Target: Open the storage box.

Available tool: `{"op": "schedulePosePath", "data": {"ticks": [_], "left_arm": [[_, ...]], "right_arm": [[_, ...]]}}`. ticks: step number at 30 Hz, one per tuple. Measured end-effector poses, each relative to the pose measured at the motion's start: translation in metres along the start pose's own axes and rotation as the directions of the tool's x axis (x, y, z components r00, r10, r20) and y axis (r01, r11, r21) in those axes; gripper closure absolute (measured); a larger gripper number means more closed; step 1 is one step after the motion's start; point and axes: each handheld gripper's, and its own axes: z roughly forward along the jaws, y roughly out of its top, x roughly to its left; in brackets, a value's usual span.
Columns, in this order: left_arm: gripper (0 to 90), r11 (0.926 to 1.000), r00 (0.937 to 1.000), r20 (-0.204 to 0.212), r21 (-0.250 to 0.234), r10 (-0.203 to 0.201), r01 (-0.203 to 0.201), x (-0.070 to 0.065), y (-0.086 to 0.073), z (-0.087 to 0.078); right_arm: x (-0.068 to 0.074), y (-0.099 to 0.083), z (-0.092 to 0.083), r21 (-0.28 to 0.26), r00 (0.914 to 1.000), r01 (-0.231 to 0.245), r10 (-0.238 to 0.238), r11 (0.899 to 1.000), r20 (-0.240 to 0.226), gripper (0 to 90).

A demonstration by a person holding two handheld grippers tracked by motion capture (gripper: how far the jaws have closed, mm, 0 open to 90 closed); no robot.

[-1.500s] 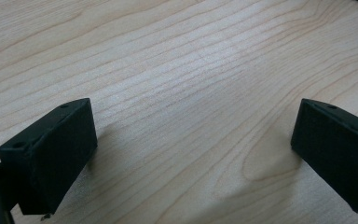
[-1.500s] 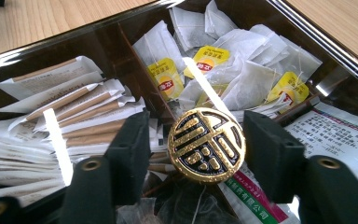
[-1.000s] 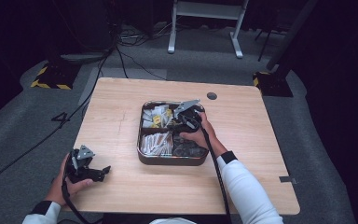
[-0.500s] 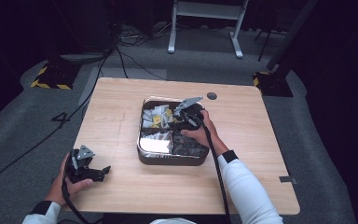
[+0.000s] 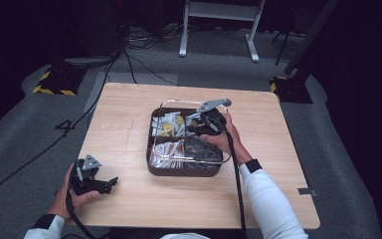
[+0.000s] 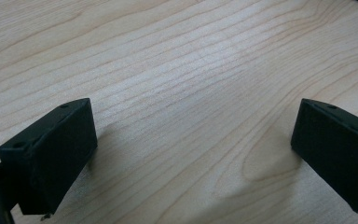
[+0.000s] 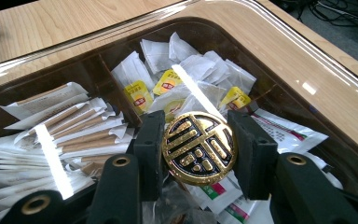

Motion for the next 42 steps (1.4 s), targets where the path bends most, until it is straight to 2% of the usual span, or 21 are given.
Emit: {"op": "schedulePosePath", "data": {"ticks": [10, 19, 42], "left_arm": [[0.4, 1.0, 1.0, 0.001, 0.002, 0.0, 0.0, 0.0, 0.0, 0.0], [0.4, 1.0, 1.0, 0.001, 0.003, 0.001, -0.001, 0.0, 0.0, 0.0], [0.4, 1.0, 1.0, -0.001, 0.001, 0.0, 0.0, 0.0, 0.0, 0.0]], "right_arm": [[-0.004, -0.002, -0.028, -0.021, 0.9997, -0.001, 0.002, 1.0, 0.026, 59.1], [-0.014, -0.01, -0.05, -0.027, 0.9985, -0.008, 0.009, 1.0, 0.055, 59.1], [-0.032, -0.031, -0.089, -0.024, 0.9943, -0.026, 0.028, 0.999, 0.103, 59.1]]}}
